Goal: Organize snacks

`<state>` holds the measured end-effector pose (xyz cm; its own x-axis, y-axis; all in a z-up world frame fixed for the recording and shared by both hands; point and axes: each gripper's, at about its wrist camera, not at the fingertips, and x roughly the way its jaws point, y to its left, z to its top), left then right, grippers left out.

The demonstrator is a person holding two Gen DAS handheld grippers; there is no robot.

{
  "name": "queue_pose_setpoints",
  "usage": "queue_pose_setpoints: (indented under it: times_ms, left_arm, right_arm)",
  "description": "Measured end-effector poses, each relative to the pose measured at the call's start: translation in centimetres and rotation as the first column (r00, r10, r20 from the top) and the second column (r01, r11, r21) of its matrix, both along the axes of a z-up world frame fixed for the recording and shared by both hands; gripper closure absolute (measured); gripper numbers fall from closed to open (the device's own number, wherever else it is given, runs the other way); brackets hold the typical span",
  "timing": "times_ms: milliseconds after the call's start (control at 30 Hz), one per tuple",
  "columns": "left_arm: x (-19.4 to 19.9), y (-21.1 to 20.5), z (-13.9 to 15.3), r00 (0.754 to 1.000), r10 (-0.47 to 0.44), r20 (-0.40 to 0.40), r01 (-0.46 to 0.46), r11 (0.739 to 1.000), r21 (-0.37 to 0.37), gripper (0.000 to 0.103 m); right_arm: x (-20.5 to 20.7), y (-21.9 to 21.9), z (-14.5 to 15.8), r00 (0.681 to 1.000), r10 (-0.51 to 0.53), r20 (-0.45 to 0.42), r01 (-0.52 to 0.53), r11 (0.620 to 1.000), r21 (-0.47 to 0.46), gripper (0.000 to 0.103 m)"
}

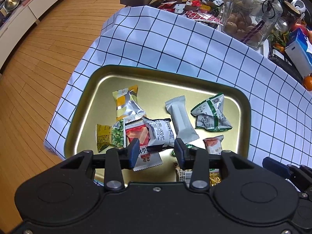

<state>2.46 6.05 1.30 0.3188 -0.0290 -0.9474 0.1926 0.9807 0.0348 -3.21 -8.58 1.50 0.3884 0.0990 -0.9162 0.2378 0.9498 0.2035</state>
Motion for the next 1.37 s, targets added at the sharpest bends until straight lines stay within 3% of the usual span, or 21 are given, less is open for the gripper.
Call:
queue_pose_setpoints:
  times_ms: [1367]
  left_arm:
    - [-0.02,-0.12,-0.19,1.000,-0.001,-0.005,0.001,1.000,0.015,0.054]
  right_arm:
    - [0.04,-0.03,-0.10,1.000,0.000,-0.006,0.000,1.000,0.017,0.051]
